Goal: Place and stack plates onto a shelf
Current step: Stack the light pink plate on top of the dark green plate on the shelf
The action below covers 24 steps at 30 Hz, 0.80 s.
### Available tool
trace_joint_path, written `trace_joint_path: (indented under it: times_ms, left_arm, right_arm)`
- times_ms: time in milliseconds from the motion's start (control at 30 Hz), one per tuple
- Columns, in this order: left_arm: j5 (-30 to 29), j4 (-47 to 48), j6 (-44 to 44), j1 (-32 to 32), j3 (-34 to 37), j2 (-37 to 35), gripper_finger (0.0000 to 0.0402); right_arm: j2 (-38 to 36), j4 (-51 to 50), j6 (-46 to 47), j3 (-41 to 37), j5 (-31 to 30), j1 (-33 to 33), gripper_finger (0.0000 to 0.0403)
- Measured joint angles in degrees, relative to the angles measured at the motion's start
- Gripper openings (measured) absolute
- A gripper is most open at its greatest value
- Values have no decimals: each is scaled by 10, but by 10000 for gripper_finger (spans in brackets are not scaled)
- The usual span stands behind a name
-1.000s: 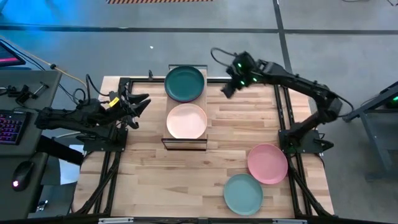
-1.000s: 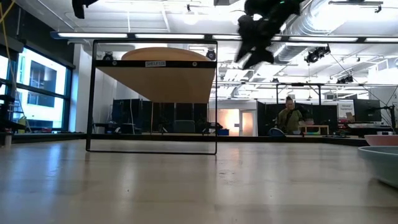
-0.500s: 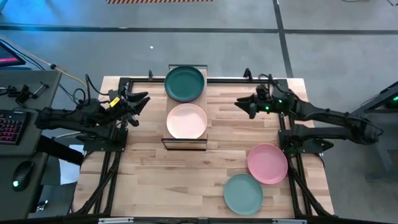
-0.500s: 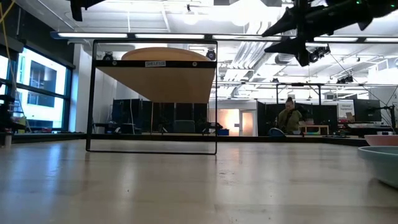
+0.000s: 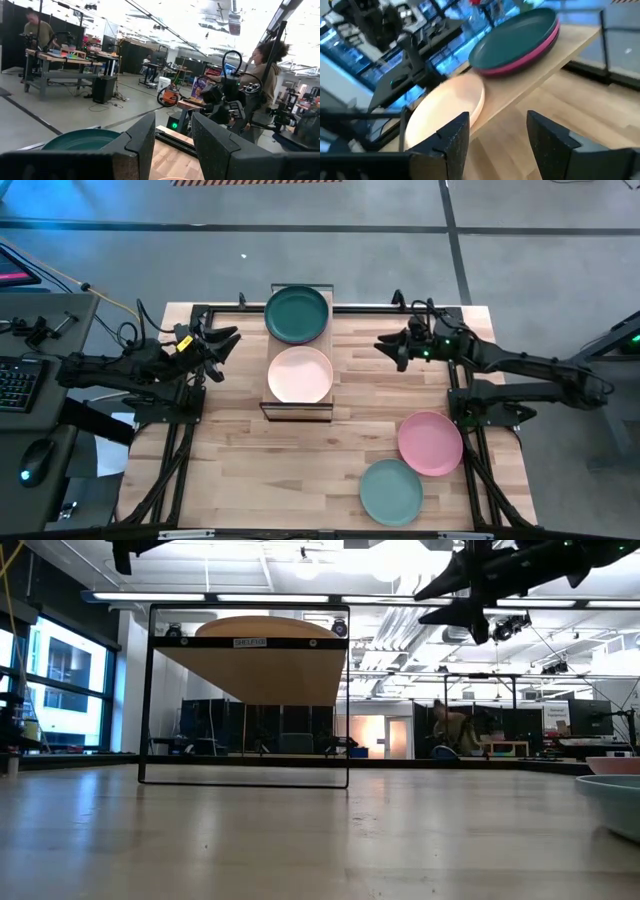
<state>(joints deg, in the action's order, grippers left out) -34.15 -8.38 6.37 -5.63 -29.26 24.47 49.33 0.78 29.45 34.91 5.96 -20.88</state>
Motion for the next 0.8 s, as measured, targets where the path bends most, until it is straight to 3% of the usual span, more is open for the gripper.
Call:
trace_joint_path:
  times_ms: [133,300,433,800]
  left_arm:
    - [0,0,0,0,0,0,117]
    - [0,0,0,0,0,0,117]
    - [1,0,0,0,0,0,117]
    - [1,0,0,0,0,0,117]
  right_arm:
    - [37,-102,9,44,54,17,179]
    - [119,-399,18,151,118,98,174]
    - [161,-556,82,176,199,185,172]
    - [169,-594,471,39,261,452,172]
